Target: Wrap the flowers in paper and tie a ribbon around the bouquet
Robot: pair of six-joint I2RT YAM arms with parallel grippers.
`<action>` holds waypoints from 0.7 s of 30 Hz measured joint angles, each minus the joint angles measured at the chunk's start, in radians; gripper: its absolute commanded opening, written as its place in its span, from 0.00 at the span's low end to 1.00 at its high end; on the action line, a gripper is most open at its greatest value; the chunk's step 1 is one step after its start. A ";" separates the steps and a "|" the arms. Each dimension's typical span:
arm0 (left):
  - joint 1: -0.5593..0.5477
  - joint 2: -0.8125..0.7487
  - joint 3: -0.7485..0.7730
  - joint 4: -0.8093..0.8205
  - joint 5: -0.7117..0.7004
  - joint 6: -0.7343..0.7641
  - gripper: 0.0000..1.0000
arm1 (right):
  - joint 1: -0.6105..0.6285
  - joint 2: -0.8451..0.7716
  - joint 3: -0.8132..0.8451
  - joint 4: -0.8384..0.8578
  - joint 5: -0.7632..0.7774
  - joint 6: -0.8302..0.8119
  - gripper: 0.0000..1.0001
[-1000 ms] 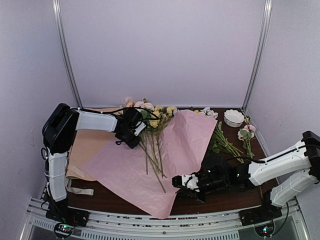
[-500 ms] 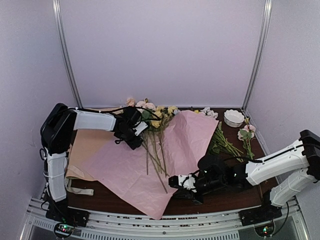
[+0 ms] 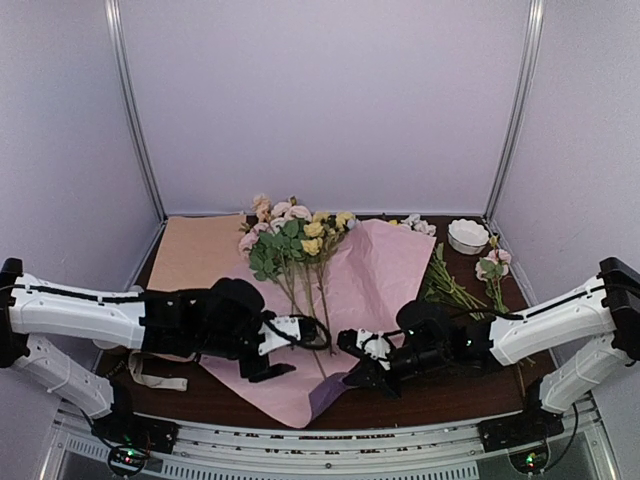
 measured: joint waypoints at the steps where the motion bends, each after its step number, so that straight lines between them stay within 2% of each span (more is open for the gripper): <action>1: -0.037 -0.013 -0.043 0.003 0.004 -0.006 0.74 | -0.012 0.000 0.000 0.012 -0.001 0.025 0.00; 5: -0.119 -0.026 -0.164 -0.008 -0.006 -0.042 0.79 | -0.073 0.005 -0.005 0.075 -0.010 0.130 0.00; 10: -0.133 -0.025 -0.183 -0.004 -0.003 -0.090 0.87 | -0.148 0.043 -0.003 0.105 -0.016 0.252 0.00; 21: -0.133 0.113 -0.182 0.054 0.062 -0.233 0.85 | -0.217 0.098 0.043 0.104 -0.042 0.391 0.00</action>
